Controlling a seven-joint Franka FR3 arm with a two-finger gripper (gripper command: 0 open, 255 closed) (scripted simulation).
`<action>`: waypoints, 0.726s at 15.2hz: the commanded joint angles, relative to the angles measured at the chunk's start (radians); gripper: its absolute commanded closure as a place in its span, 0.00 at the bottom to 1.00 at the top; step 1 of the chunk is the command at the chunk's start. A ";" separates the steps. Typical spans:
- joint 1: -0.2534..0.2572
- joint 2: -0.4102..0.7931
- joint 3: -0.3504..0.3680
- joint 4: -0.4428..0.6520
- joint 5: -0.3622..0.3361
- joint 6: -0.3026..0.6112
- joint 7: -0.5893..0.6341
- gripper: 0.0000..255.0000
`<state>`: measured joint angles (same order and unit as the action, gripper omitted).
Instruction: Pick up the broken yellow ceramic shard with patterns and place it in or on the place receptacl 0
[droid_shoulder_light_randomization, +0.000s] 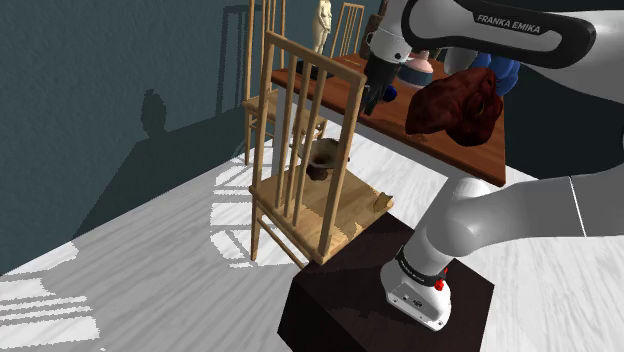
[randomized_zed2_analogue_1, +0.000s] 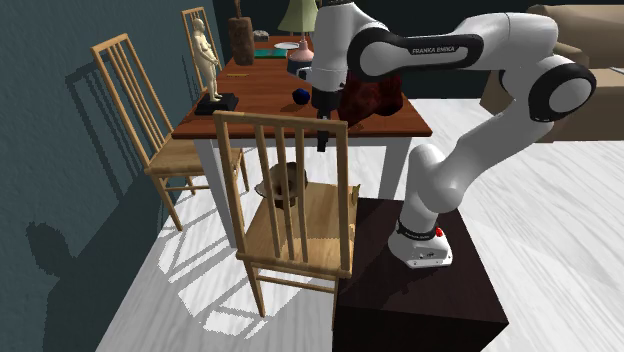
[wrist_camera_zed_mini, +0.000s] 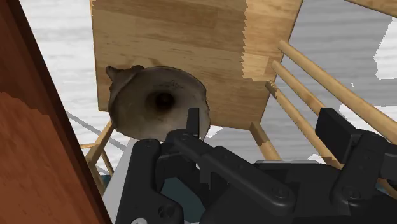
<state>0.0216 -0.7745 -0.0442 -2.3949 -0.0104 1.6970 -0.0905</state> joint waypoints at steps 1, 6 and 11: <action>0.000 0.000 0.000 0.000 0.000 0.000 0.000 0.00; 0.024 -0.075 -0.078 -0.168 -0.048 0.047 -0.183 0.00; 0.030 -0.128 -0.171 -0.315 -0.124 0.094 -0.372 0.00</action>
<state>0.0530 -0.8878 -0.1932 -2.6775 -0.1148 1.7826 -0.4172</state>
